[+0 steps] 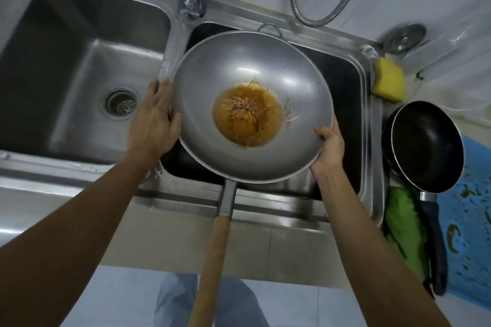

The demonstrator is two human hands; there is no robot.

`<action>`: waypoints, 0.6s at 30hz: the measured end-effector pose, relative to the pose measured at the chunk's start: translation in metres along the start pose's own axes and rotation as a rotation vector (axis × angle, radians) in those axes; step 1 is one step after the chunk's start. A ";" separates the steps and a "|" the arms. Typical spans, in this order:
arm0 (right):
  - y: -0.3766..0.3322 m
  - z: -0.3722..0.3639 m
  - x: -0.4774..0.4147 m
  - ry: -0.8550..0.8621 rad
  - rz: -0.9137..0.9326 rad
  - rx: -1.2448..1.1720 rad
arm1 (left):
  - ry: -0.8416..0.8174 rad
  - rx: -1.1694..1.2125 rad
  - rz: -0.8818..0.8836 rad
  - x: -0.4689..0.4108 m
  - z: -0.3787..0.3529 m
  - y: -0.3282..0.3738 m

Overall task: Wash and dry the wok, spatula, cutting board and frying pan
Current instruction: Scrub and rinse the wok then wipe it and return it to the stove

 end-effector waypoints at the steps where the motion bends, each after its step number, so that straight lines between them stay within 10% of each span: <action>1: -0.001 0.001 0.002 0.005 0.001 -0.011 | -0.004 -0.012 0.001 -0.001 0.000 0.000; 13: -0.106 -0.026 0.073 0.165 0.260 -0.046 | -0.260 0.107 0.015 0.049 0.028 0.050; 18: -0.146 -0.065 0.113 0.206 0.389 0.050 | -0.603 0.370 -0.020 0.101 0.050 0.110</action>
Point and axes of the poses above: each hand's wrist, its own x-axis away from the middle knuckle, its own z-axis out of the back of the hand, y = z × x, the point moved 2 cm from there along -x, towards the middle knuckle, and after that the axes turned 1 degree about -y, right-handed, at the moved point
